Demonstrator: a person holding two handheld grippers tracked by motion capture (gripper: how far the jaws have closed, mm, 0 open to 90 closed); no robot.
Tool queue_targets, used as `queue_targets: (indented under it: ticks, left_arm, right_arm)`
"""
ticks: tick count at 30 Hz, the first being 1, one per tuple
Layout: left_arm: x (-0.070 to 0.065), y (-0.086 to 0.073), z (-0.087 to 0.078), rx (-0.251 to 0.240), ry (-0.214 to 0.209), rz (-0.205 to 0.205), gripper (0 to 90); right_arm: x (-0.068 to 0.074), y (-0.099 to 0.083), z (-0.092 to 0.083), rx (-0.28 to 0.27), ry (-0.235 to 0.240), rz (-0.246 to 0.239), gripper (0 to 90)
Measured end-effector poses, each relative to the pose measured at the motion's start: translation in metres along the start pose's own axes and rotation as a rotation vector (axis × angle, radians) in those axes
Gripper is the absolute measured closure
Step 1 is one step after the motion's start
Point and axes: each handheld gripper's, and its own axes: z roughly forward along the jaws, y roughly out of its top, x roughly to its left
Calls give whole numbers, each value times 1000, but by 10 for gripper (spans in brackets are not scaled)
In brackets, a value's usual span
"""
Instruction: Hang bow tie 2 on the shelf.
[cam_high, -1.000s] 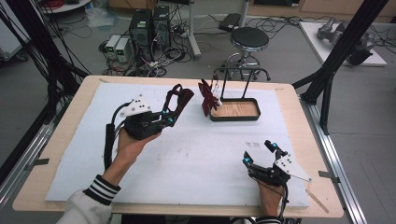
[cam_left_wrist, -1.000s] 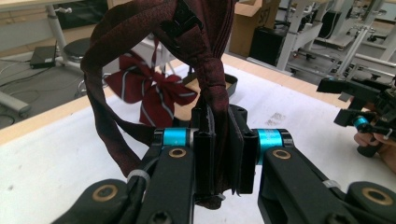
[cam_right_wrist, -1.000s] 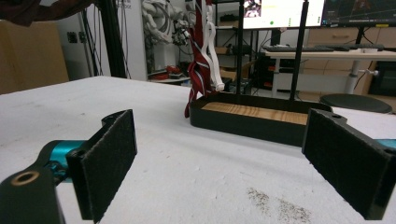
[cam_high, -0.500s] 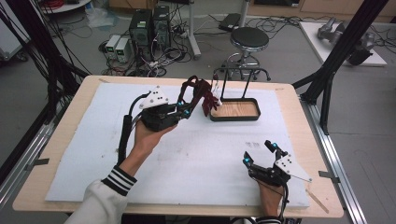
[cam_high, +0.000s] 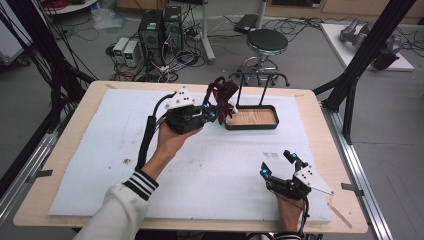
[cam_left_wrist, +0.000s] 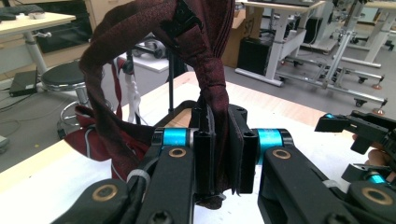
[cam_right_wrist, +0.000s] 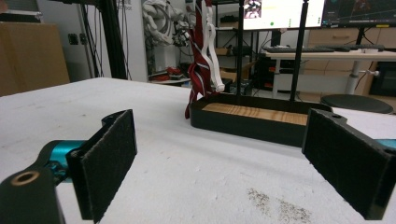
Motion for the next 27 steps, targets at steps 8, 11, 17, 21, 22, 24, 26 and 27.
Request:
queue_targets:
  ticks: [8, 11, 17, 21, 22, 24, 26, 27]
  left_arm:
    - [3, 5, 14, 10, -3, 5, 817]
    - [3, 8, 20, 6, -12, 10, 817]
    - [1, 12, 35, 5, -23, 15, 817]
    - [1, 13, 44, -1, -29, 16, 817]
    - [1, 12, 45, -5, -31, 14, 817]
    - [1, 11, 48, -2, -28, 15, 817]
    - [2, 10, 50, -4, -28, 18, 817]
    - [2, 9, 50, -5, -25, 14, 817]
  right_arm:
    - [0, 0, 0, 0, 1, 4, 93]
    - [0, 0, 0, -1, 1, 4, 94]
    - [0, 0, 0, -7, 0, 4, 94]
    - [-1, 0, 0, -12, -2, 8, 94]
    - [0, 0, 0, -6, 0, 10, 94]
    - [-1, 0, 0, -9, 3, 5, 93]
    - [-1, 0, 0, -9, 0, 8, 94]
    - [-1, 0, 0, -10, 3, 6, 94]
